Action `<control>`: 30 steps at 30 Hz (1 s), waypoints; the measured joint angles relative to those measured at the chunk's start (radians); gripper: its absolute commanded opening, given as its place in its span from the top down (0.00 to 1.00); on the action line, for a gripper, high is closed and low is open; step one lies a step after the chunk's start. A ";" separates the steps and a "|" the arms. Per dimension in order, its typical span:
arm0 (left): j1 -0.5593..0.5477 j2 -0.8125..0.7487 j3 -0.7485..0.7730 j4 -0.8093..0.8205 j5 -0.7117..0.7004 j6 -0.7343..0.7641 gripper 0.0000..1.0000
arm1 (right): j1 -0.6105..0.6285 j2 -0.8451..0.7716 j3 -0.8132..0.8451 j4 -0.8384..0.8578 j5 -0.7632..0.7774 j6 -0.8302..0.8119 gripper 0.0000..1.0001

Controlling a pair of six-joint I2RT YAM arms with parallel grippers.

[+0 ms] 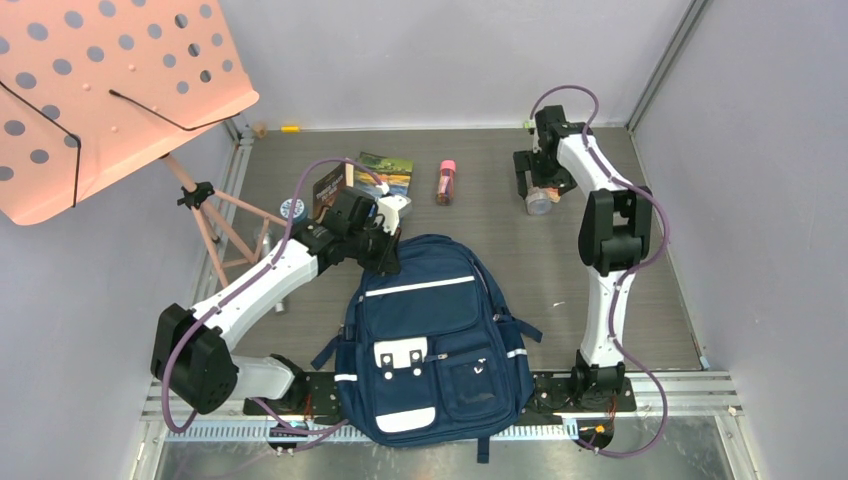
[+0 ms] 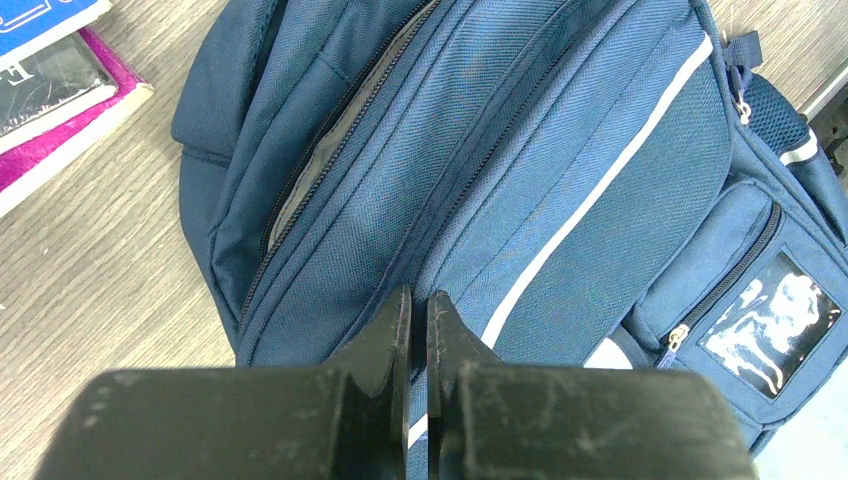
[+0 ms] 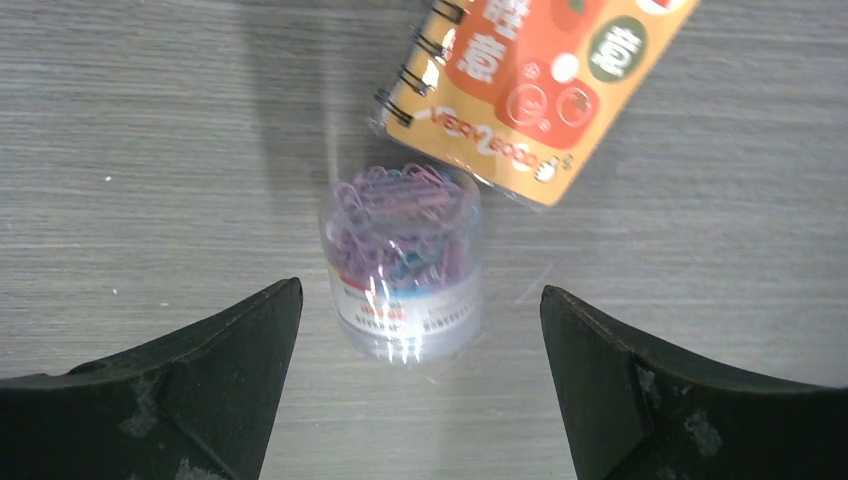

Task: Pack the student bag
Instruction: Pick up the personal item from the center of the board.

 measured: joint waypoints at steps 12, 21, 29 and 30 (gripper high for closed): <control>0.000 -0.001 0.000 0.000 0.000 0.004 1.00 | 0.001 0.113 0.087 -0.082 -0.085 -0.040 0.70; -0.001 -0.085 -0.002 0.001 0.033 0.026 1.00 | 0.011 0.041 0.048 -0.109 -0.293 0.002 0.81; 0.000 -0.179 -0.040 0.029 0.078 0.044 1.00 | 0.192 -0.179 -0.030 -0.081 -0.554 0.028 0.81; 0.000 -0.179 -0.041 0.031 0.079 0.046 1.00 | 0.227 -0.187 -0.032 -0.072 -0.596 0.029 0.81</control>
